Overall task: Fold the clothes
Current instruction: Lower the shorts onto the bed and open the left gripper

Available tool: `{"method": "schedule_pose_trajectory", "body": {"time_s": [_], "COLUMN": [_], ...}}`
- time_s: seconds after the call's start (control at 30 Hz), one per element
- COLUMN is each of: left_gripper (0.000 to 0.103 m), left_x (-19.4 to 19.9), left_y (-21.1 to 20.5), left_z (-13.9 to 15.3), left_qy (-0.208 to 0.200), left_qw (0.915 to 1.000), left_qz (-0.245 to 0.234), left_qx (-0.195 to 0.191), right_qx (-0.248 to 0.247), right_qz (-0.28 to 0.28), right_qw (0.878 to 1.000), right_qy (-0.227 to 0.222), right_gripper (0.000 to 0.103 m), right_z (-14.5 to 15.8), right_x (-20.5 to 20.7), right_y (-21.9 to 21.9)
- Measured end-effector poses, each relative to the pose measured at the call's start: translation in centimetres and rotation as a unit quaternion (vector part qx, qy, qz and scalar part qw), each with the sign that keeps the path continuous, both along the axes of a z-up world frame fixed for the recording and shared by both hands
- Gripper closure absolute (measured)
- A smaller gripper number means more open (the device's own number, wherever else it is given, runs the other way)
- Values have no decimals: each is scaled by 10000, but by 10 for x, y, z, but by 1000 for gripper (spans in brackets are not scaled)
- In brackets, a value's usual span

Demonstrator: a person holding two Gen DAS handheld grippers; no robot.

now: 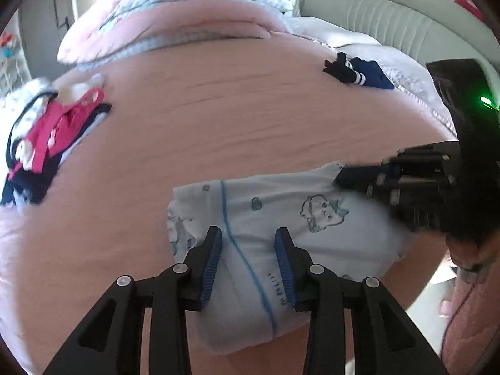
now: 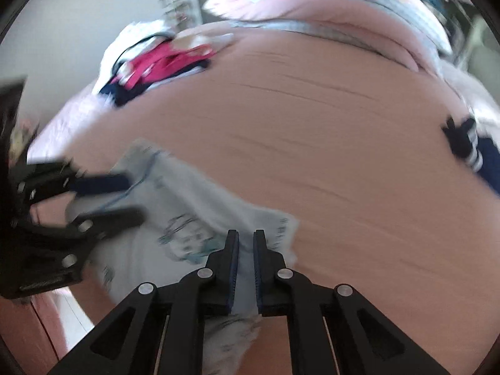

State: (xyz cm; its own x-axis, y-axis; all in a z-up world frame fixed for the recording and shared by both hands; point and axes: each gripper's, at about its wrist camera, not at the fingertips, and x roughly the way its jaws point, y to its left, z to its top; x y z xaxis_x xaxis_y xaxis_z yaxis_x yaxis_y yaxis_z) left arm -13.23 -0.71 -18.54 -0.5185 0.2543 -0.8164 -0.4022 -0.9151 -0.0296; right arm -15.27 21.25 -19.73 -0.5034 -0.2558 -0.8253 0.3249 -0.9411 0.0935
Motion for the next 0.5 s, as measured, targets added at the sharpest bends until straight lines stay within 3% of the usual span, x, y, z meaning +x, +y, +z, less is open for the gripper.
{"method": "schedule_pose_trajectory", "body": {"time_s": [0.1, 0.2, 0.3, 0.33, 0.43, 0.5], "left_gripper": [66, 67, 67, 66, 67, 66], "left_x": [3, 7, 12, 14, 18, 19], "left_y": [-1, 3, 7, 8, 12, 17], "left_z": [2, 3, 4, 4, 5, 3], "left_qy": [-7, 37, 81, 96, 140, 245], "left_qw": [10000, 10000, 10000, 9999, 9999, 9996], "left_qz": [32, 29, 25, 24, 21, -48], "left_qx": [-4, -25, -47, -54, -76, -131], "right_qx": [274, -377, -773, -824, -744, -422], "right_qz": [-808, -1145, -809, -663, -209, 22], "right_qw": [9963, 9924, 9937, 9944, 9968, 9990], "right_qy": [-39, -257, -64, 14, 203, 108], "right_gripper": [97, 93, 86, 79, 77, 77], "right_z": [-4, 6, 33, 40, 48, 35], "right_x": [-8, -6, 20, 30, 59, 62], "right_y": [37, 64, 51, 43, 12, -9]}}
